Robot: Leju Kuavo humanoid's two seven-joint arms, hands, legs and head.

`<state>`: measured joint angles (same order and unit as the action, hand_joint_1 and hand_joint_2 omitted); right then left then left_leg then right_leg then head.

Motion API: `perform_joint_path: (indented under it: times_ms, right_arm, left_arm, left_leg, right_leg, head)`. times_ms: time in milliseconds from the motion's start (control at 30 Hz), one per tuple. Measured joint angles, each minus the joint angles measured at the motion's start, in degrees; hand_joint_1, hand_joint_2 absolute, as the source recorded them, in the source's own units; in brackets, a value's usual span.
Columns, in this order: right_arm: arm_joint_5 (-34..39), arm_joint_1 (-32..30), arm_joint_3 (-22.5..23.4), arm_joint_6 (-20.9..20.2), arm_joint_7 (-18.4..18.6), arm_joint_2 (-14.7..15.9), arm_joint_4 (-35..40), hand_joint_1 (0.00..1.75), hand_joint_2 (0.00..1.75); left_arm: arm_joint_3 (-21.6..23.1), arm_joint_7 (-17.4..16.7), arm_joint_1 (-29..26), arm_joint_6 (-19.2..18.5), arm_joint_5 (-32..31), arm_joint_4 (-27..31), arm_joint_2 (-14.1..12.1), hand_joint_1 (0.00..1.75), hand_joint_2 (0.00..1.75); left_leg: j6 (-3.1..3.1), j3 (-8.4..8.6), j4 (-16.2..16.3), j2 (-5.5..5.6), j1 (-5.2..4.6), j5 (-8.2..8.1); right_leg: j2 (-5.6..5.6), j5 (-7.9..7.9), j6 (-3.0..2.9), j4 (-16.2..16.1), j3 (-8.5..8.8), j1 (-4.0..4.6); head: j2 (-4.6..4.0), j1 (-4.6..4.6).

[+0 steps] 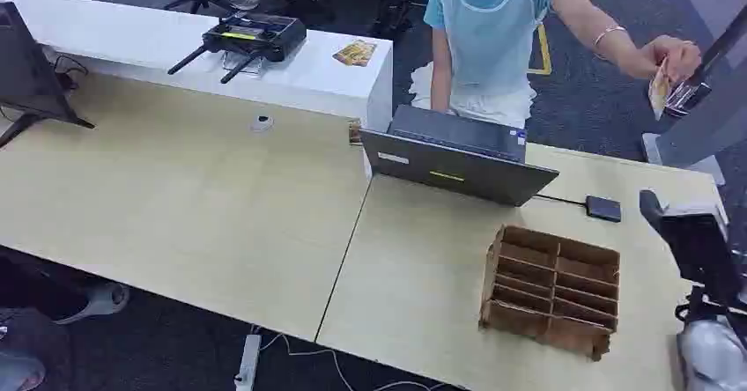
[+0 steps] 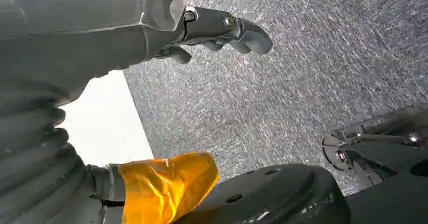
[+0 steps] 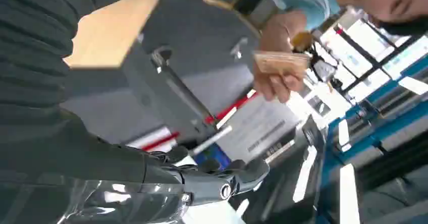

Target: Pass the card to the sensor for recognition and then transmit it.

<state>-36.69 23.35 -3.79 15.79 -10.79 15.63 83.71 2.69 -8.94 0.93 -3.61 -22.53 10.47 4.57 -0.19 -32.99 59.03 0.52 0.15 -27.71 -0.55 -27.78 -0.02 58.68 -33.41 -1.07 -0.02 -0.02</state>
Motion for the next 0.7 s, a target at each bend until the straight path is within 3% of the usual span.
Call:
perform_joint_path:
  times_ms: [200,400,700]
  right_arm:
    - [-13.0,6.2,-5.8,2.7,5.5,-0.6,-0.2,0.00,1.75]
    - [-20.9,15.4,-10.4,2.8,10.0,-2.0,-8.4,0.00,1.75]
    - [-25.3,24.4,-14.4,-0.1,11.8,-3.3,-21.7,0.00,1.75]
  left_arm:
    - [0.0,0.1,0.2,-0.5,-1.4,0.0,0.0,0.00,1.75]
    - [0.0,0.1,0.6,-1.4,-2.9,0.0,0.0,0.00,1.75]
    - [0.0,0.2,1.0,-2.1,-3.4,0.0,-0.1,0.00,1.75]
  left_leg:
    - [-0.03,-0.02,0.0,-0.01,0.00,0.03]
    - [-0.09,0.00,0.0,0.01,0.00,0.11]
    - [-0.10,-0.02,0.0,0.04,0.00,0.11]
  right_leg:
    - [0.02,0.03,0.00,0.0,0.00,-0.01]
    - [0.01,0.11,-0.02,0.0,-0.01,-0.01]
    - [-0.01,0.12,-0.03,0.0,-0.01,0.00]
  head:
    - [0.00,0.00]
    - [0.00,-0.02]
    - [0.00,0.00]
